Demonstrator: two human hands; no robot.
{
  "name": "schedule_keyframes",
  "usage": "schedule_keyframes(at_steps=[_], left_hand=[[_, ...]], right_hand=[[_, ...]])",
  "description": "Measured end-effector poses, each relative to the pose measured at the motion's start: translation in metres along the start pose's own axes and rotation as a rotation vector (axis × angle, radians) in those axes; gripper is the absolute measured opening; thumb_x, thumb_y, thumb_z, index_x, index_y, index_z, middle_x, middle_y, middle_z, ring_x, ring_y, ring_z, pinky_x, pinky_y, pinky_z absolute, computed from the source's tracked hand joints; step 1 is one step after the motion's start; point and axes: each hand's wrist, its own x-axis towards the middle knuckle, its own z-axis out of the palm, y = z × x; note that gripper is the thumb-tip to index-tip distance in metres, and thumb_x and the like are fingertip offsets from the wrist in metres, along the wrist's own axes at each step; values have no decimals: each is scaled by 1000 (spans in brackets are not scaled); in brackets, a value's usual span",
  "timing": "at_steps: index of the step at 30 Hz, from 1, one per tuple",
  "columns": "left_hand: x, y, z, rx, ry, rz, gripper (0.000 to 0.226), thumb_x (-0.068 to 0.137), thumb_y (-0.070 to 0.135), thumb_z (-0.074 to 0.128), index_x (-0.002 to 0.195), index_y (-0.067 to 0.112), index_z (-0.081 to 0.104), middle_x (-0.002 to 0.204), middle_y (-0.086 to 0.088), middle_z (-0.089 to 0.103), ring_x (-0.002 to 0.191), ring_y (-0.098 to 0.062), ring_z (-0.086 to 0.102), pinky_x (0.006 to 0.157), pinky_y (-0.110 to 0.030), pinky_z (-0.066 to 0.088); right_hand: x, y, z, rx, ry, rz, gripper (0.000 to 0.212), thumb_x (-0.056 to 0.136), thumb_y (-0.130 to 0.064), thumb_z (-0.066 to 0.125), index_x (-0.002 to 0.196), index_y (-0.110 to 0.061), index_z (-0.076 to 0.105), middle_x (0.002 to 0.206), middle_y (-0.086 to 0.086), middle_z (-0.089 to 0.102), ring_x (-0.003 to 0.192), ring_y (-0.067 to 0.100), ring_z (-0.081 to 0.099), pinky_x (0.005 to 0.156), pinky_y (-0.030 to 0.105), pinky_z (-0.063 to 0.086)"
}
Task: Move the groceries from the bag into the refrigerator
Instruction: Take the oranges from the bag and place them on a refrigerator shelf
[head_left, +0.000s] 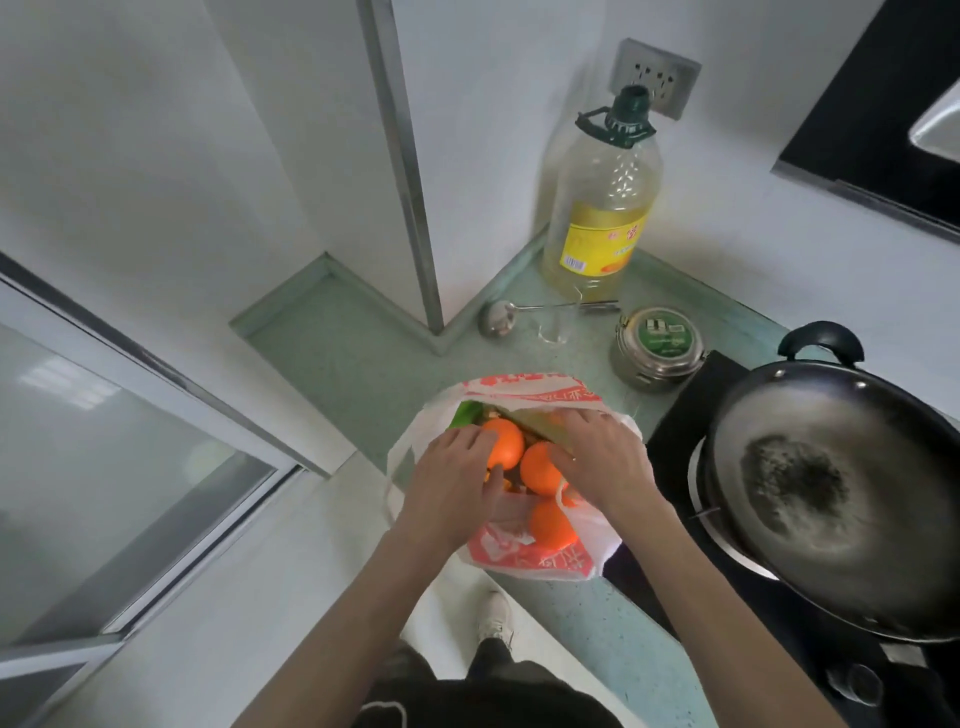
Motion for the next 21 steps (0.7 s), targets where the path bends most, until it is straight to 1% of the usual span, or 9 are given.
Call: schedule_keyframes(at_steps=[2, 5, 8, 10, 12, 14, 16, 19, 21], left_hand=[[6, -1, 0, -36, -31, -3, 35, 99, 30, 53, 132, 16, 57, 129, -1, 62, 119, -22, 58, 93, -34, 51], [15, -3, 0, -56, -46, -1, 37, 103, 30, 51, 137, 17, 53, 138, 0, 57, 124, -19, 55, 92, -30, 48], [26, -3, -1, -2, -10, 26, 39, 102, 31, 52, 138, 16, 55, 139, -1, 59, 129, -22, 53, 98, -34, 48], [33, -2, 1, 26, -9, 36, 39, 100, 30, 54, 136, 14, 58, 135, -4, 62, 127, -25, 54, 98, -36, 48], [41, -1, 8, 43, -16, 46, 39, 99, 29, 55, 135, 14, 58, 133, -3, 62, 124, -26, 56, 95, -37, 50], [48, -1, 19, 50, -38, 37, 42, 98, 29, 56, 138, 16, 55, 136, -2, 60, 126, -25, 55, 94, -36, 51], [51, -3, 33, 63, -91, -10, 46, 99, 30, 56, 142, 16, 50, 142, -3, 55, 132, -24, 50, 98, -35, 50], [51, -4, 51, 105, -163, -68, 52, 98, 33, 58, 144, 14, 43, 146, -6, 48, 132, -27, 47, 101, -38, 48], [52, -5, 59, 132, -162, -97, 60, 98, 33, 60, 150, 13, 37, 151, -9, 43, 136, -29, 45, 108, -39, 43]], right_hand=[[2, 12, 0, -77, 11, 10, 48, 98, -46, 53, 140, -23, 55, 136, 1, 63, 124, 27, 60, 100, 40, 49], [5, 27, 0, -176, 23, 13, 49, 99, -51, 52, 140, -23, 55, 138, 1, 63, 126, 25, 60, 106, 40, 47], [2, 28, 0, -134, 8, -30, 47, 101, -43, 53, 143, -22, 52, 142, 3, 60, 131, 27, 56, 111, 40, 42], [-2, 16, 1, -67, -10, -108, 47, 100, -37, 56, 145, -23, 50, 142, 2, 58, 128, 26, 56, 109, 39, 41], [-6, 2, 7, -30, -21, -168, 48, 99, -37, 58, 145, -25, 50, 141, -1, 58, 123, 24, 58, 105, 37, 44], [-8, -6, 18, -56, -28, -143, 44, 99, -40, 55, 140, -25, 52, 138, -1, 59, 118, 24, 58, 98, 35, 45], [-10, -12, 27, -98, -38, -85, 37, 100, -41, 52, 133, -23, 56, 133, 1, 61, 114, 25, 58, 94, 35, 45], [-11, -16, 33, -115, -41, -57, 31, 101, -39, 53, 126, -21, 59, 128, 3, 62, 115, 26, 59, 94, 36, 45], [-9, -17, 39, -141, -55, -48, 28, 100, -35, 55, 124, -22, 60, 127, 3, 61, 118, 27, 57, 96, 37, 45]])
